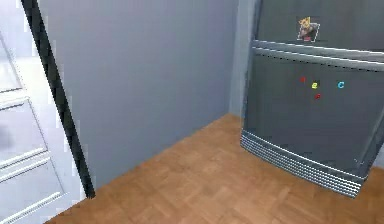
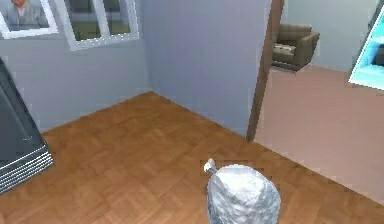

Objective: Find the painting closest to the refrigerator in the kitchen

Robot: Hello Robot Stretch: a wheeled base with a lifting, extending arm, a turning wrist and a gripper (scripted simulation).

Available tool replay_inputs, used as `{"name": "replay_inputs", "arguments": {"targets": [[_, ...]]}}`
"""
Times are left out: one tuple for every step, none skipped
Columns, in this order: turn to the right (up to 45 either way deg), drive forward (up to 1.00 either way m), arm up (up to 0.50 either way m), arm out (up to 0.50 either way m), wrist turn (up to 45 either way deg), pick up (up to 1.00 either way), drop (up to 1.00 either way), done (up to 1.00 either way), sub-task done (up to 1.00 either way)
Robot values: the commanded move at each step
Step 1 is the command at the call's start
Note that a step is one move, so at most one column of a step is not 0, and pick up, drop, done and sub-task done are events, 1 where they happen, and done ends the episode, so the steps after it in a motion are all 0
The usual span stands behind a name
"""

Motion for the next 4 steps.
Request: {"name": "replay_inputs", "arguments": {"targets": [[42.0,0.0,0.0,0.0,0.0,0.0,0.0,0.0,0.0],[0.0,0.5,0.0,0.0,0.0,0.0,0.0,0.0,0.0],[39.0,0.0,0.0,0.0,0.0,0.0,0.0,0.0,0.0],[0.0,0.65,0.0,0.0,0.0,0.0,0.0,0.0,0.0]]}}
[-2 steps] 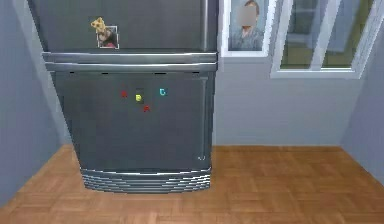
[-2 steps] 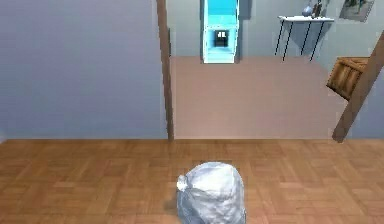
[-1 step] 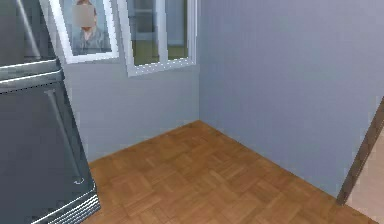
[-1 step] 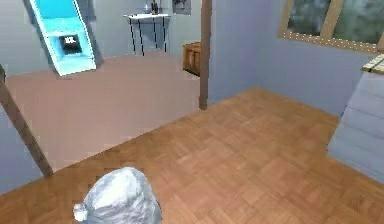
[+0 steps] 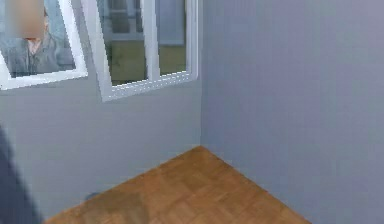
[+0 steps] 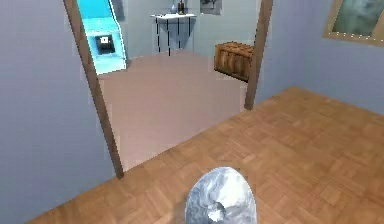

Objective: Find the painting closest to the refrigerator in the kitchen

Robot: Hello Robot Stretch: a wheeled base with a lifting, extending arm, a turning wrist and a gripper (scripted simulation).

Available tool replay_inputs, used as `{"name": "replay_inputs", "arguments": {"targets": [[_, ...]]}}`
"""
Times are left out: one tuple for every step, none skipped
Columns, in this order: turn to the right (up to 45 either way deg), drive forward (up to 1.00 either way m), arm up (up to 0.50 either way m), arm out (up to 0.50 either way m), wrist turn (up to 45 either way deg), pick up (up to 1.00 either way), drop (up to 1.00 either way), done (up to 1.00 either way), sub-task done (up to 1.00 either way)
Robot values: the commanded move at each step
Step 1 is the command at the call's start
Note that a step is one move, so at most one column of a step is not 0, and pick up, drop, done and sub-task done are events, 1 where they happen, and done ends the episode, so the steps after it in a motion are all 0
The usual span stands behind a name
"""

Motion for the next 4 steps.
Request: {"name": "replay_inputs", "arguments": {"targets": [[36.0,0.0,0.0,0.0,0.0,0.0,0.0,0.0,0.0],[0.0,0.05,0.0,0.0,0.0,0.0,0.0,0.0,0.0],[-21.0,0.0,0.0,0.0,0.0,0.0,0.0,0.0,0.0],[-3.0,0.0,0.0,0.0,0.0,0.0,0.0,0.0,0.0]]}}
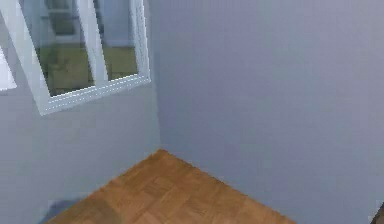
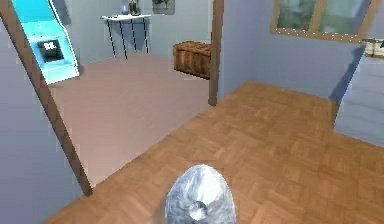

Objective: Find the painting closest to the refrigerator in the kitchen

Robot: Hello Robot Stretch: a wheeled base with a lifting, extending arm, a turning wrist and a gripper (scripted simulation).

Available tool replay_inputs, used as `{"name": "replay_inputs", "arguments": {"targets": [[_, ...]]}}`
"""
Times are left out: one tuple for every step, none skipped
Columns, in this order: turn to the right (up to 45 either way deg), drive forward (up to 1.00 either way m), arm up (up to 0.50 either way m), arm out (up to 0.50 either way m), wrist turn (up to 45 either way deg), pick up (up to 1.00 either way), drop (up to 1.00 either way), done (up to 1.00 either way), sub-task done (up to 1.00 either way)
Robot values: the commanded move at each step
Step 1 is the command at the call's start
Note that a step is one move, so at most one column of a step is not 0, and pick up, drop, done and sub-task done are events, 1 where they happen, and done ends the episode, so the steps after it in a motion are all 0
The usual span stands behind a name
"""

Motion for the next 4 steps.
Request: {"name": "replay_inputs", "arguments": {"targets": [[-45.0,0.0,0.0,0.0,0.0,0.0,0.0,0.0,0.0],[-45.0,0.0,0.0,0.0,0.0,0.0,0.0,0.0,0.0],[-45.0,0.0,0.0,0.0,0.0,0.0,0.0,0.0,0.0],[-3.0,0.0,0.0,0.0,0.0,0.0,0.0,0.0,0.0]]}}
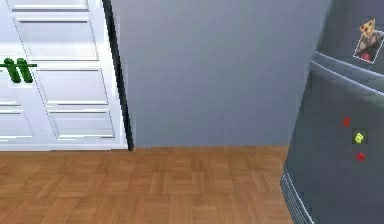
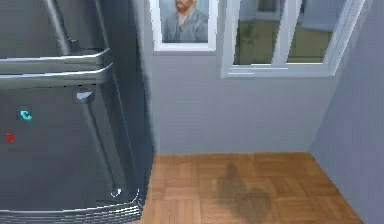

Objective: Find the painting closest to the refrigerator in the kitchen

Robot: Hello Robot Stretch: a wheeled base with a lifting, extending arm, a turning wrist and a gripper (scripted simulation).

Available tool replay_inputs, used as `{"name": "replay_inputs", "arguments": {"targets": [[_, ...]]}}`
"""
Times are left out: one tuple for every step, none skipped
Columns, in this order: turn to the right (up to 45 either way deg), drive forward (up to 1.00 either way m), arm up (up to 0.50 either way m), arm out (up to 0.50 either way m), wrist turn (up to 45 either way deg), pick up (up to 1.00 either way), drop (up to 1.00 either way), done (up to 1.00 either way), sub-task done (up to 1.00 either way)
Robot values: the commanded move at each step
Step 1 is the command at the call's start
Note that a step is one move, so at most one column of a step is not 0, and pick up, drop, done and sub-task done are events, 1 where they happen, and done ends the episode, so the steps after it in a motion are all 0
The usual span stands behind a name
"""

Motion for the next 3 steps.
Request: {"name": "replay_inputs", "arguments": {"targets": [[0.0,0.15,0.0,0.0,0.0,0.0,0.0,0.0,0.0],[45.0,0.0,0.0,0.0,0.0,0.0,0.0,0.0,0.0],[45.0,0.0,0.0,0.0,0.0,0.0,0.0,0.0,0.0]]}}
